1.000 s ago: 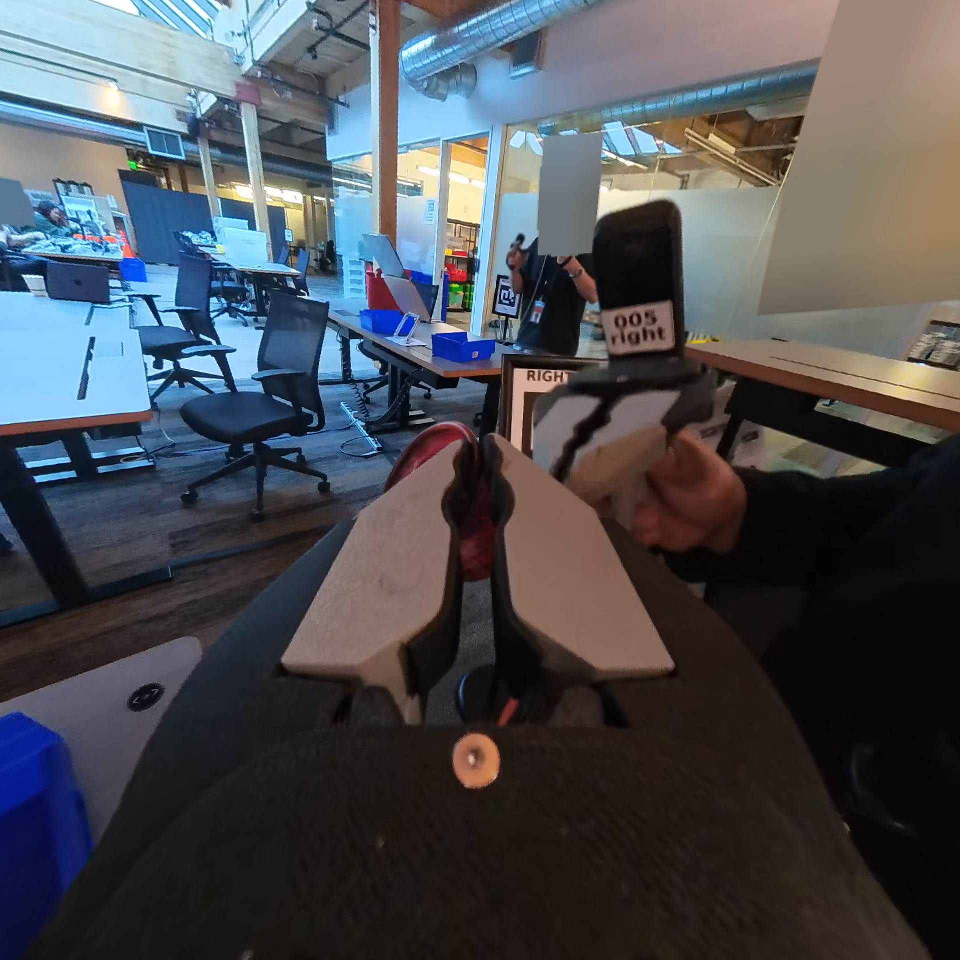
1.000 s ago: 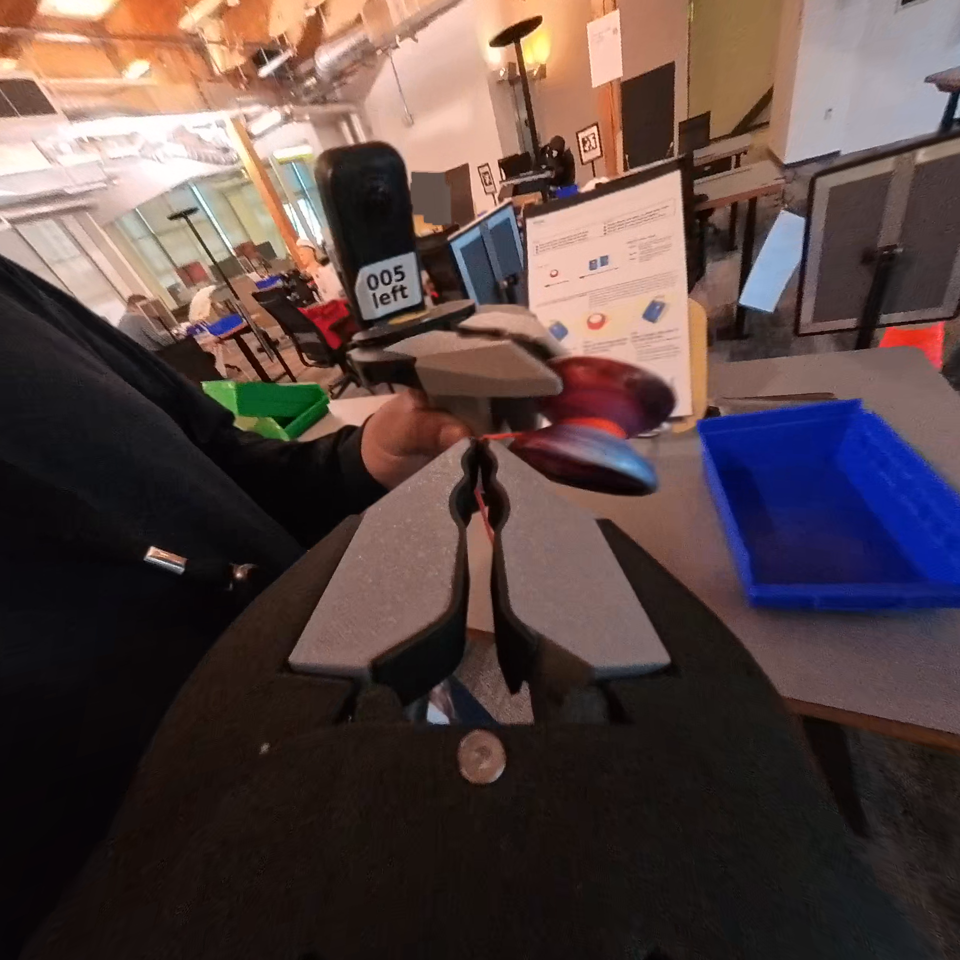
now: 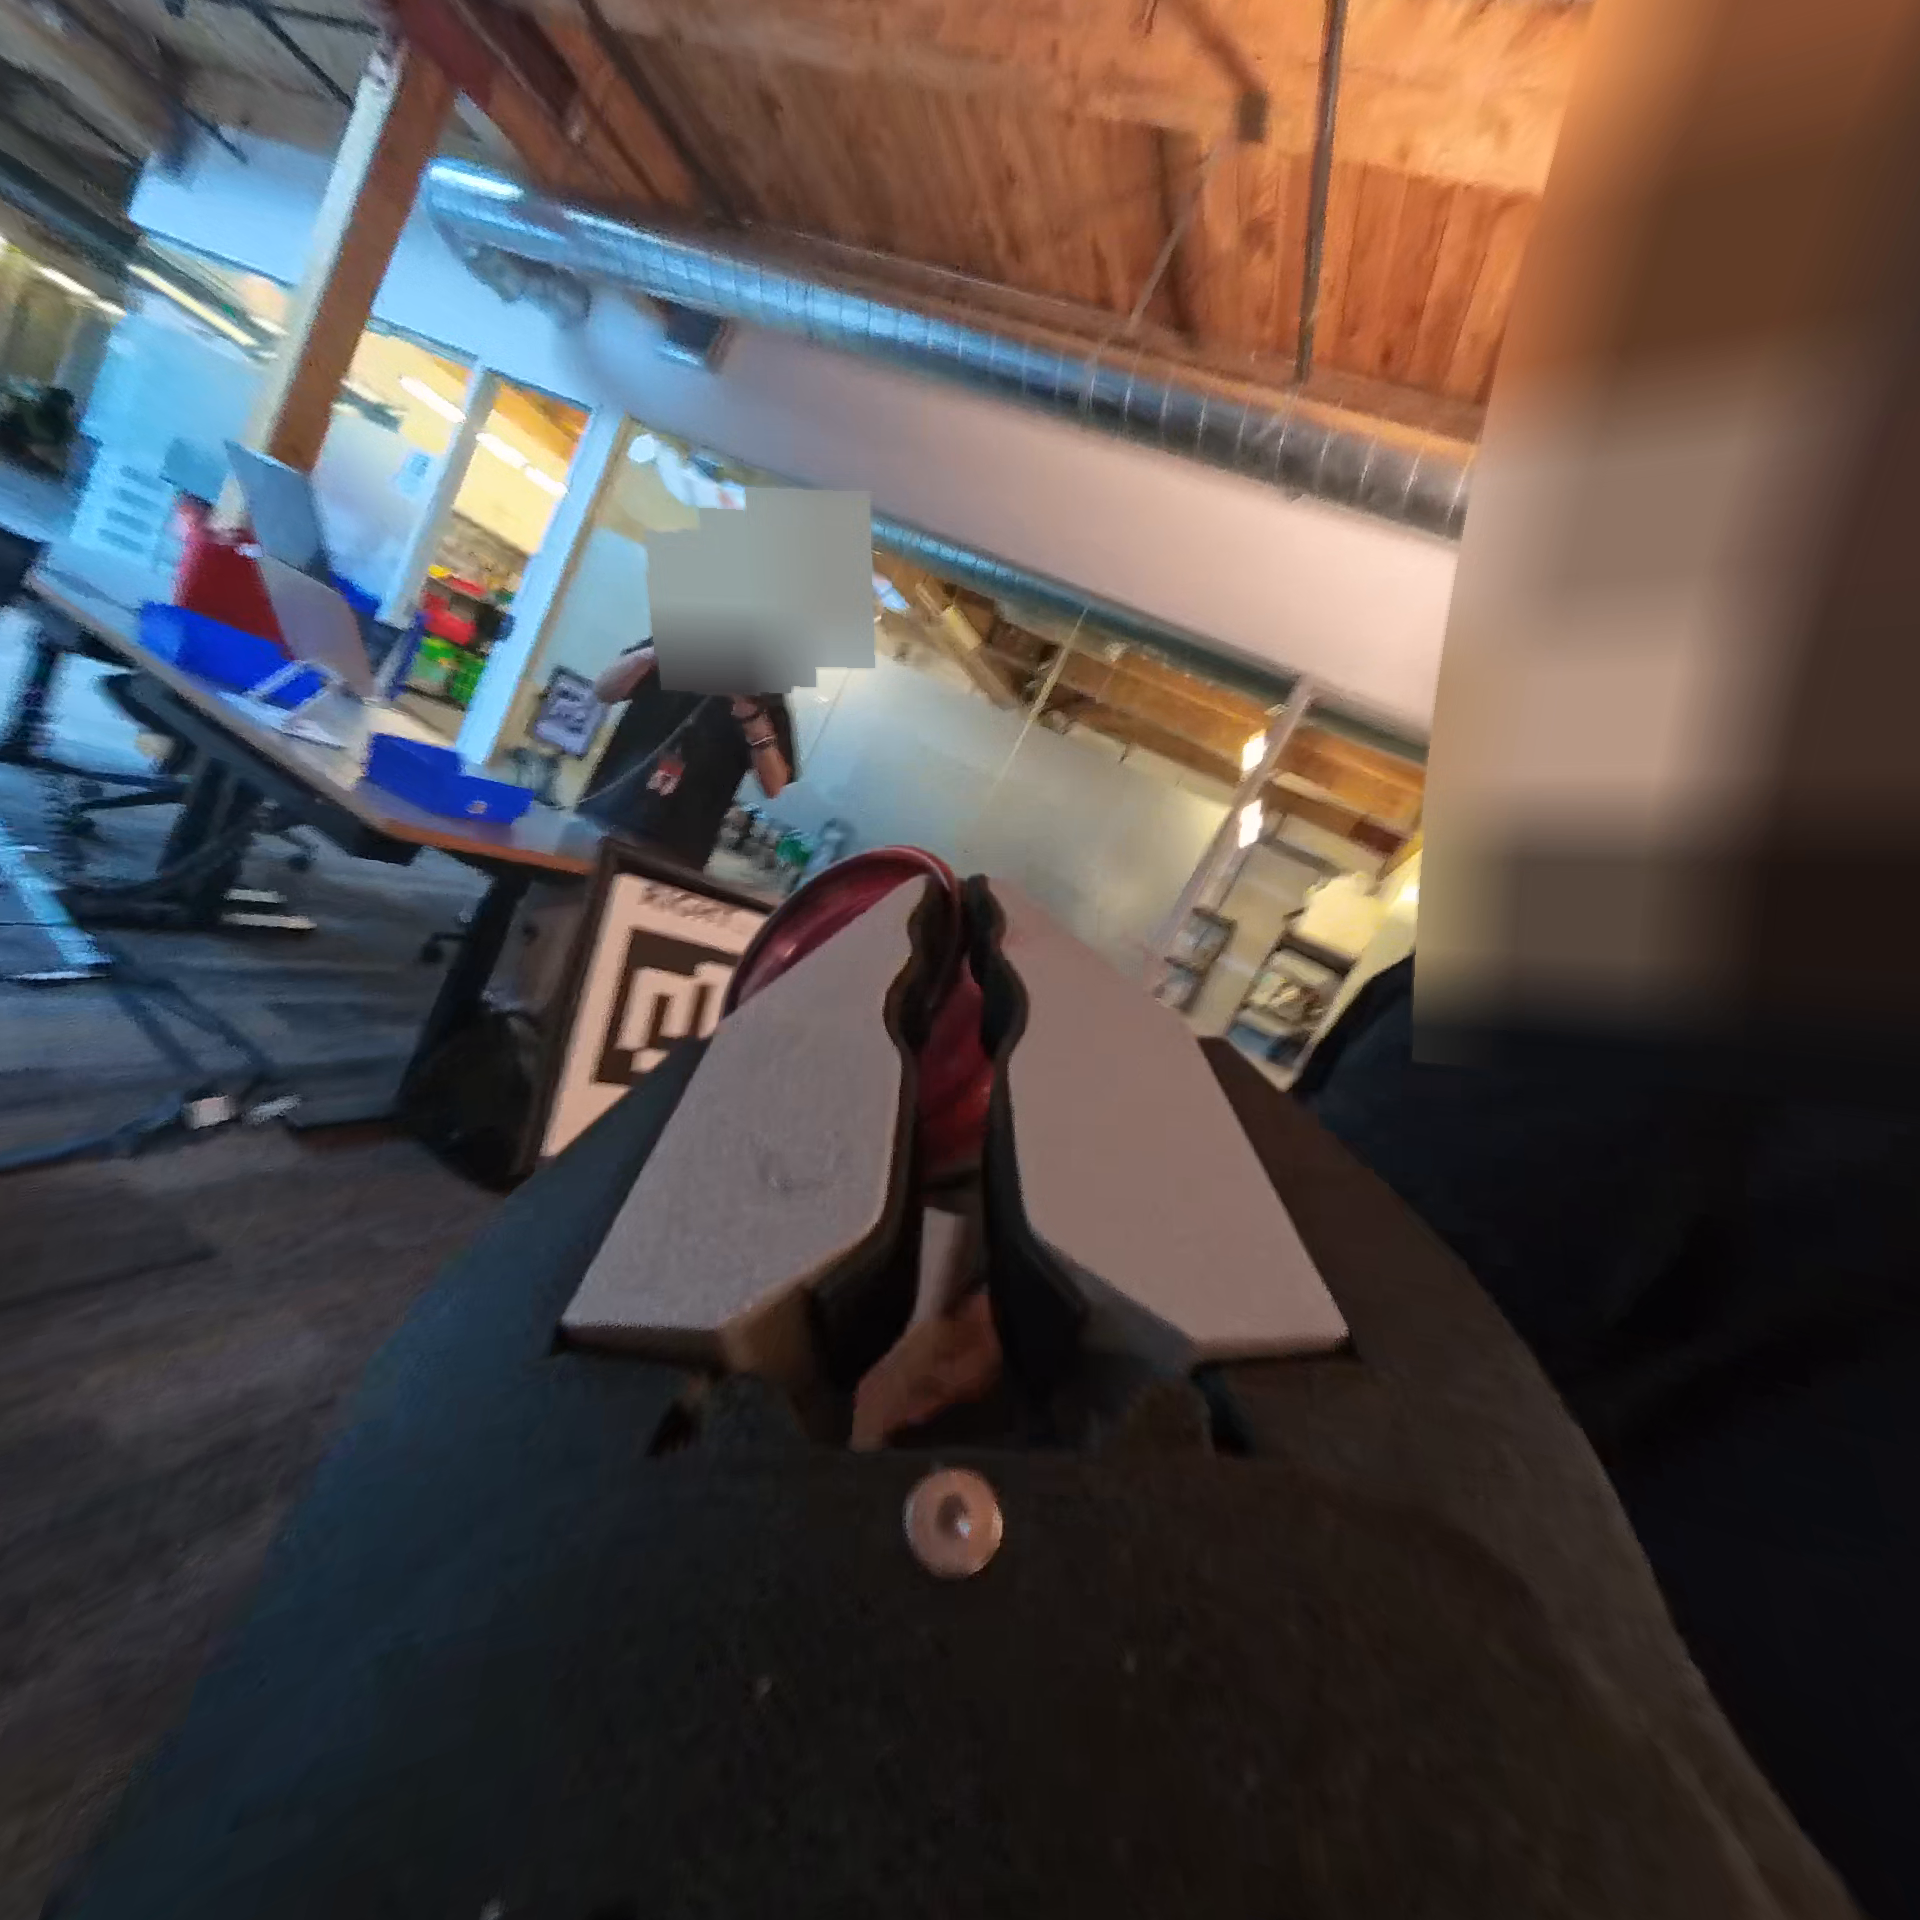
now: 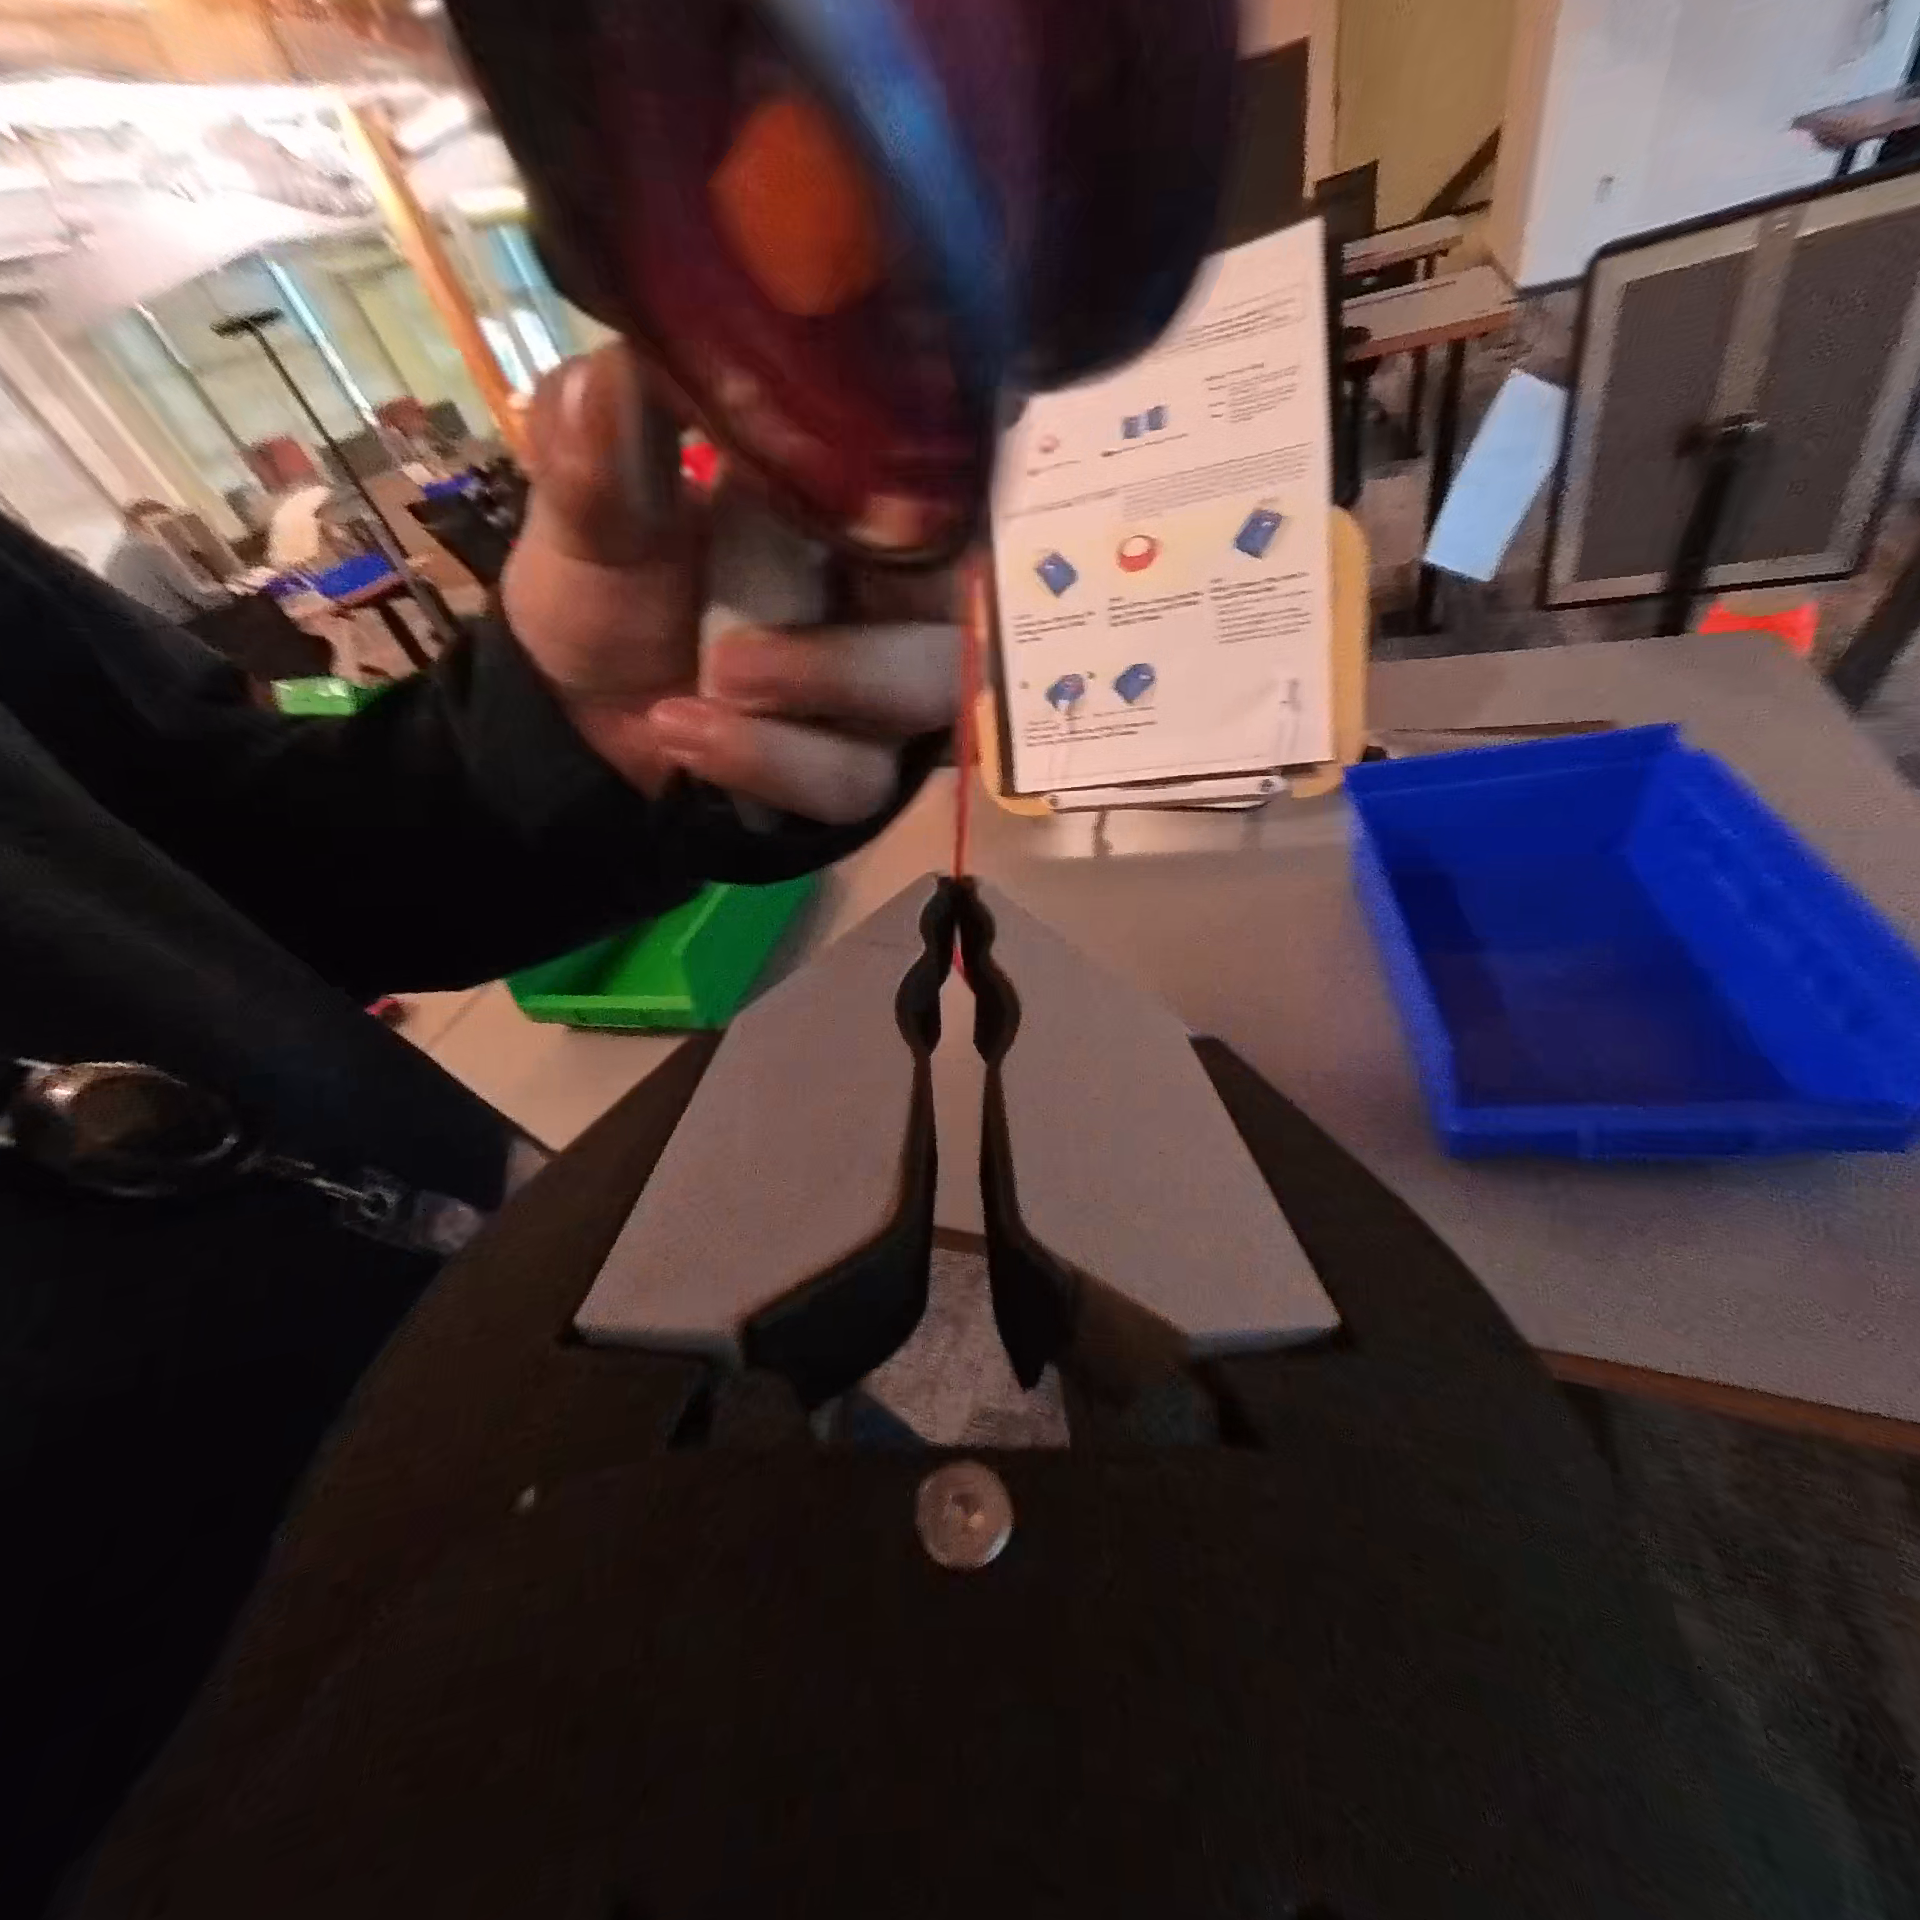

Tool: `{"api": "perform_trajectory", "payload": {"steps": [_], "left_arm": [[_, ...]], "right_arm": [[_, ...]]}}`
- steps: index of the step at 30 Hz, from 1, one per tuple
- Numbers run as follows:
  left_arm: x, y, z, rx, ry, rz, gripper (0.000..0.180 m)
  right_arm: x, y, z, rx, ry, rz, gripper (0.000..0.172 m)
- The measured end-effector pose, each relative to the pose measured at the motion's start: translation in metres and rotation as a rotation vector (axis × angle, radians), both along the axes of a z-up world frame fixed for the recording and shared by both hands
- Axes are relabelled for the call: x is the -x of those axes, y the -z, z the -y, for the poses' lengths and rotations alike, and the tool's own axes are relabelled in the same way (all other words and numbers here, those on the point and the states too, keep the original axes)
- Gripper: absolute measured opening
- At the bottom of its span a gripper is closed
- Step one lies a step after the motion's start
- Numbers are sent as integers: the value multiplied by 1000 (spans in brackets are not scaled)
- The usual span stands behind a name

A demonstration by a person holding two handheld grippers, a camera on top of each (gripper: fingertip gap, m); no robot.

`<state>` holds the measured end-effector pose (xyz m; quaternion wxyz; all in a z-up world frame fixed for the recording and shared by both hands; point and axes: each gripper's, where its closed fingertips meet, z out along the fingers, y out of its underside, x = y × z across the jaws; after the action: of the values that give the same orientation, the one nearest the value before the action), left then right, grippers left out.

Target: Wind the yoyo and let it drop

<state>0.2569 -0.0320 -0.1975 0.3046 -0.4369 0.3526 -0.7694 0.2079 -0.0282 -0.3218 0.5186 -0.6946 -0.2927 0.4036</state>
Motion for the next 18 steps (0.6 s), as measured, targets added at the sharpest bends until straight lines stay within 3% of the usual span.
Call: {"api": "perform_trajectory", "payload": {"steps": [1, 5, 10, 15, 18], "left_arm": [[-4, 5, -3, -43, -40, -38, 3], [-9, 28, -13, -203, -184, -174, 1], [-6, 41, -18, -348, -266, -258, 2], [-11, 49, -5, -474, -268, -317, 3], [-10, 44, 4, -473, -232, -288, 3]], "right_arm": [[9, -3, 6, 7, -19, -24, 0], [20, -23, 24, 1, -60, -29, 0], [-4, -61, 30, -58, -33, 29, 0], [-31, -80, 24, -157, 10, 212, 0], [-46, -89, 16, -194, 43, 245, 0]]}}
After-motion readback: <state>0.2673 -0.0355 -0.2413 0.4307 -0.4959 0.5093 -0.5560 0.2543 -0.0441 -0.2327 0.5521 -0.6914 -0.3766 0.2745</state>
